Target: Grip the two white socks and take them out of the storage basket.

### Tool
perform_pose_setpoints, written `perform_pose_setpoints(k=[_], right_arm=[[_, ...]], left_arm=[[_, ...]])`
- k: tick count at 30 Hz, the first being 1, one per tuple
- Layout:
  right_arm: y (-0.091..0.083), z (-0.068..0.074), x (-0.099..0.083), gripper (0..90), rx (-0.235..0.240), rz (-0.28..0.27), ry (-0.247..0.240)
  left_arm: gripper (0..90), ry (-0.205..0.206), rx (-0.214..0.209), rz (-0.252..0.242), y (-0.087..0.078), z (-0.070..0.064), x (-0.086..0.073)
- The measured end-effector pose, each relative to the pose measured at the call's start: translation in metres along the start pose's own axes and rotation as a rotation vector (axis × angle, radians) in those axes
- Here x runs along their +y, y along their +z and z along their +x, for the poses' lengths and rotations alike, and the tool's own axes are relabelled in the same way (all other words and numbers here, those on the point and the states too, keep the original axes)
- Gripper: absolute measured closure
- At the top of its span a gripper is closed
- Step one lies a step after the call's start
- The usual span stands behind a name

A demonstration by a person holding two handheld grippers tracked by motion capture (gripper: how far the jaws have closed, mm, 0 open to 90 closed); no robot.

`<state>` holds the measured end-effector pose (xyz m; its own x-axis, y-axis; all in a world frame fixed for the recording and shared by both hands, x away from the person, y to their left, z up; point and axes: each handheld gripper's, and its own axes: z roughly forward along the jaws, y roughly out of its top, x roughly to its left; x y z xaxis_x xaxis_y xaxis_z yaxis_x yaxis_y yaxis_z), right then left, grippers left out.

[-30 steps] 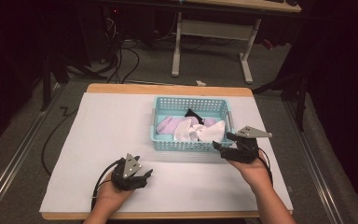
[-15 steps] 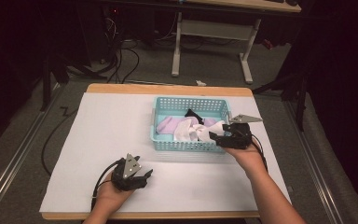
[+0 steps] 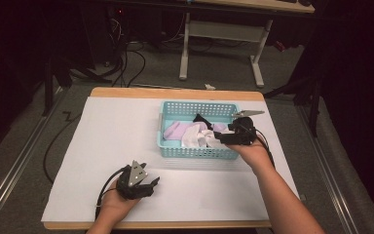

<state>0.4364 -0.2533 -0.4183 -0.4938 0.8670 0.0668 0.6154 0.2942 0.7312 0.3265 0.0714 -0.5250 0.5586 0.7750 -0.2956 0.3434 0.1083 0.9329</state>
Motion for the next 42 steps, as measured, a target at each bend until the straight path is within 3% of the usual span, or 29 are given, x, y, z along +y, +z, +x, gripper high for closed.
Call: perform_pose_setpoints(k=[6, 10, 11, 13, 14, 19, 20, 26, 31, 34, 37, 42], right_arm=[[0.002, 0.004, 0.016, 29.0, -0.013, 0.007, -0.019], [0.010, 0.000, 0.026, 27.5, -0.012, 0.089, -0.004], [0.012, -0.002, 0.027, 26.3, -0.009, 0.118, 0.025], [0.014, -0.004, 0.026, 25.8, -0.013, 0.138, 0.036], [0.018, -0.008, 0.025, 24.9, -0.032, 0.174, 0.054], [0.028, -0.012, 0.021, 23.5, -0.030, 0.256, 0.063], [0.034, -0.011, 0.019, 23.2, -0.032, 0.299, 0.051], [0.044, -0.015, 0.016, 23.1, -0.054, 0.333, 0.031], [0.051, -0.016, 0.017, 27.1, -0.066, 0.379, -0.020], [0.054, -0.016, 0.018, 27.1, -0.064, 0.421, -0.023], [0.063, -0.013, 0.017, 32.7, -0.059, 0.501, -0.053], [0.072, -0.009, 0.014, 43.0, -0.068, 0.554, -0.088]], left_arm=[[31.3, 0.000, -0.003, -0.001, 0.000, 0.000, 0.000], [31.3, -0.002, -0.007, 0.004, -0.001, 0.001, 0.000], [31.4, -0.006, -0.008, 0.002, -0.001, 0.000, 0.001], [31.3, -0.008, -0.008, 0.000, 0.000, 0.000, 0.001], [31.4, -0.008, -0.009, 0.003, -0.001, 0.001, 0.001], [31.4, -0.015, -0.011, 0.009, 0.000, 0.001, 0.001], [31.4, -0.019, -0.012, 0.006, 0.000, 0.001, 0.001], [31.4, -0.018, -0.013, 0.005, 0.000, 0.001, 0.001], [31.4, -0.020, -0.014, 0.007, 0.000, 0.001, 0.001], [31.4, -0.021, -0.015, 0.007, 0.000, 0.001, 0.001], [31.4, -0.021, -0.015, 0.006, -0.001, 0.001, 0.001], [31.4, -0.017, -0.017, 0.009, -0.001, 0.001, 0.001]])
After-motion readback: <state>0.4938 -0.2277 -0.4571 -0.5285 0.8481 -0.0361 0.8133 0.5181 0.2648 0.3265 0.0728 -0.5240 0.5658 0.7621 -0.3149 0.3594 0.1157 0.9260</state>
